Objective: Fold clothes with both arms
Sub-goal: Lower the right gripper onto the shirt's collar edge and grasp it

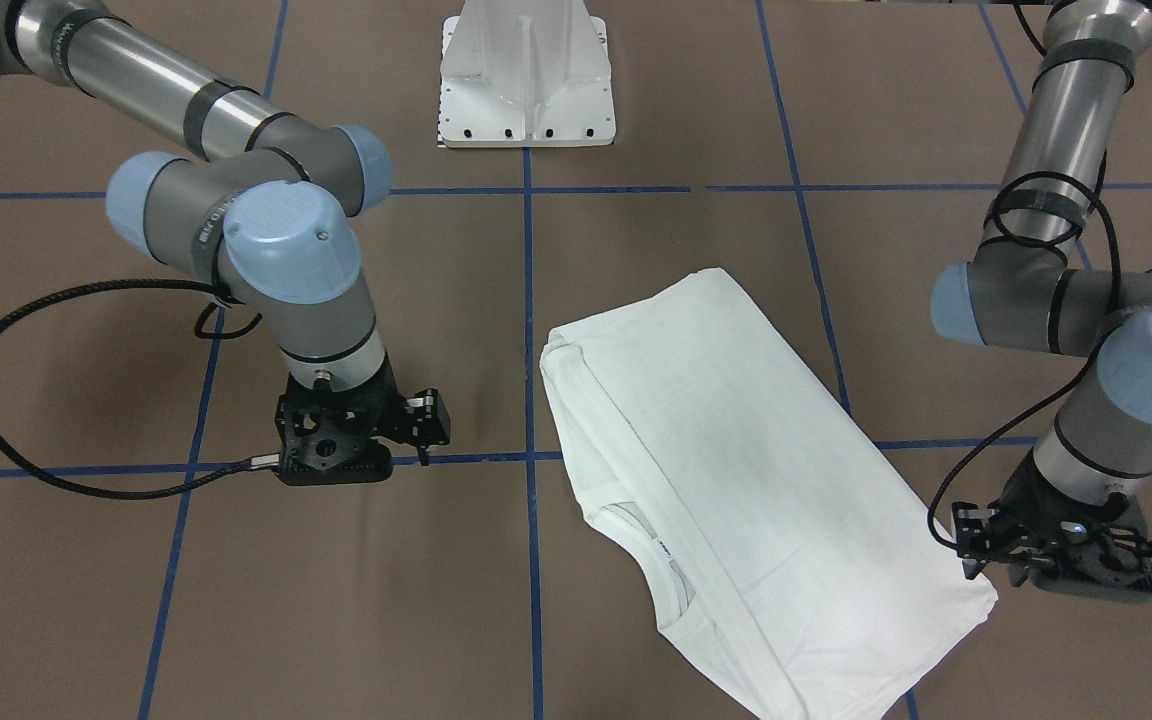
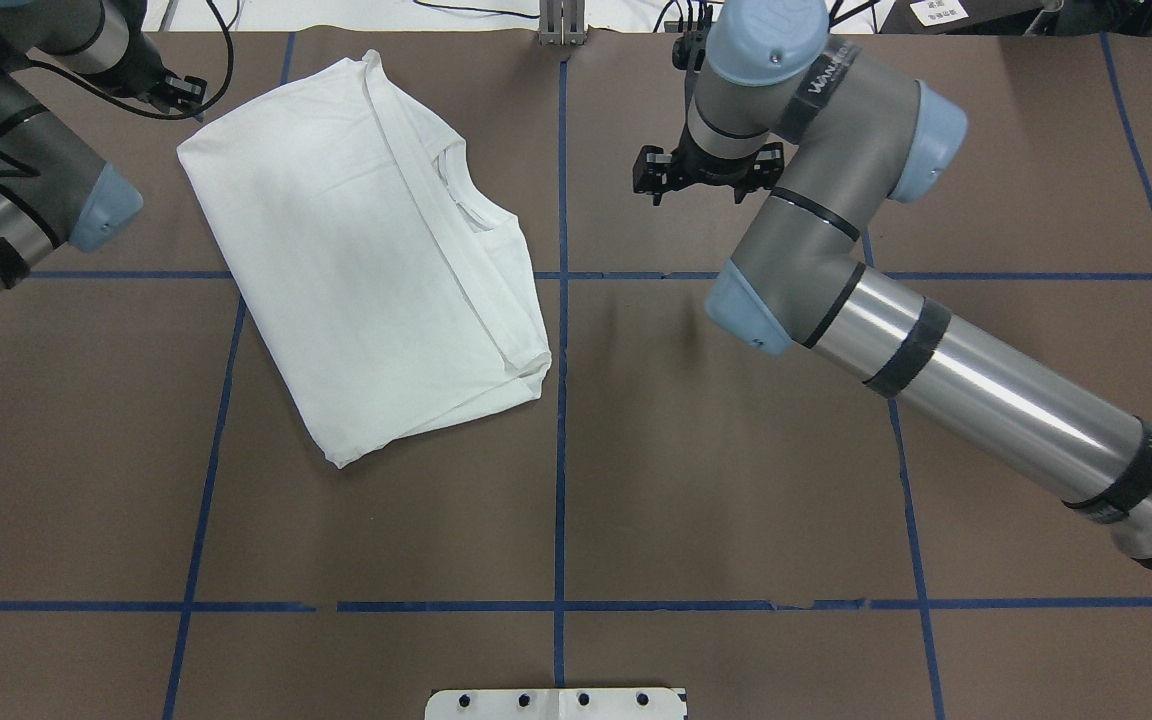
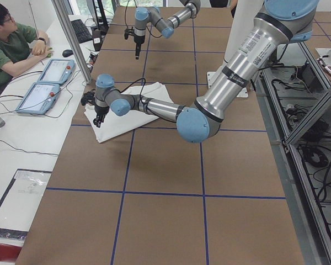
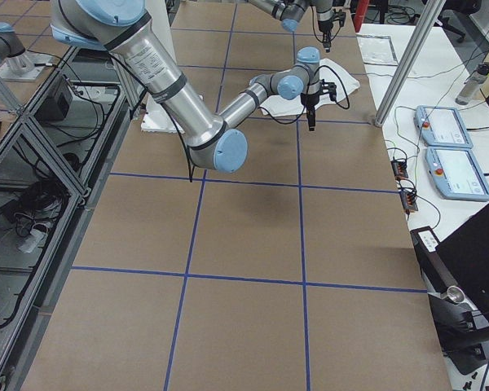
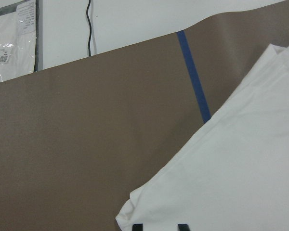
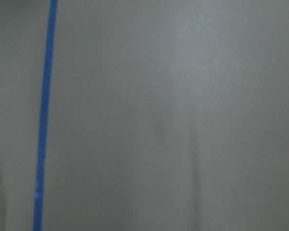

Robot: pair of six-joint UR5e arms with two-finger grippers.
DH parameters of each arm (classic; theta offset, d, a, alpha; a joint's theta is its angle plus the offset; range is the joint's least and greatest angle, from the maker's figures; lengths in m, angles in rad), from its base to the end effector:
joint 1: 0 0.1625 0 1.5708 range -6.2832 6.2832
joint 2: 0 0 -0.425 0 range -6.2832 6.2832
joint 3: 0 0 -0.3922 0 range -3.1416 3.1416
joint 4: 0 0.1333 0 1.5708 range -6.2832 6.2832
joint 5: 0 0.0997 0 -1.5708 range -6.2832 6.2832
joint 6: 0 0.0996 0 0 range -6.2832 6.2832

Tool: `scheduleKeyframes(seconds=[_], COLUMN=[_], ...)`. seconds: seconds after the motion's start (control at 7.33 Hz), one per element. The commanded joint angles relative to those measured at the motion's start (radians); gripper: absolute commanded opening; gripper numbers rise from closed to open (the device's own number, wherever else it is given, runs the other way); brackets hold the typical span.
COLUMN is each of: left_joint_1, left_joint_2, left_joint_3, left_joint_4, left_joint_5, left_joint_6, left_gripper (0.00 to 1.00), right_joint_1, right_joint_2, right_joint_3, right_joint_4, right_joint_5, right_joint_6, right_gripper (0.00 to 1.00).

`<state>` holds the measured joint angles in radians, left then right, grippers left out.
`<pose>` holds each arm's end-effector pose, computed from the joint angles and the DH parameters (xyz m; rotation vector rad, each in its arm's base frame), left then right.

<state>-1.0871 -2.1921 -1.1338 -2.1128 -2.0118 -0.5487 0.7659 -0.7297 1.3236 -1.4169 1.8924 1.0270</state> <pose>0.2765 -0.7215 0.4373 0.4130 0.7185 0.0989 -0.4910 -0.6135 0.2278 0.2083 -0.7743 0.0898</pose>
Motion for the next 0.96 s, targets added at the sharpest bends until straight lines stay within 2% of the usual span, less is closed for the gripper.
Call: scheduleKeyframes(seconds=[0.0, 0.14, 0.27, 0.41, 0.68, 0.82], left_joint_1=[-0.005, -0.007, -0.005, -0.005, -0.005, -0.004], left_joint_2=[0.043, 0.048, 0.051, 0.051, 0.051, 0.051], left_joint_3=[-0.070, -0.078, -0.084, -0.084, -0.084, -0.084], left_joint_4=[-0.004, -0.004, -0.004, -0.004, -0.006, -0.006], left_joint_5=[-0.031, -0.031, -0.031, -0.031, -0.031, -0.031], left_joint_6=[-0.010, -0.011, -0.013, -0.013, -0.013, -0.013], left_gripper=[1.00, 1.00, 1.00, 1.00, 1.00, 1.00], right_joint_1=[-0.055, -0.075, -0.103, -0.129, -0.152, -0.169], right_joint_2=[0.173, 0.237, 0.240, 0.265, 0.285, 0.292], right_joint_3=[-0.278, -0.346, -0.380, -0.461, -0.507, -0.515], right_joint_4=[0.207, 0.219, 0.289, 0.376, 0.441, 0.441], right_joint_5=[-0.067, -0.096, -0.140, -0.179, -0.216, -0.257], right_joint_6=[0.129, 0.151, 0.154, 0.178, 0.197, 0.197], right_gripper=[1.00, 1.00, 0.99, 0.95, 0.70, 0.63])
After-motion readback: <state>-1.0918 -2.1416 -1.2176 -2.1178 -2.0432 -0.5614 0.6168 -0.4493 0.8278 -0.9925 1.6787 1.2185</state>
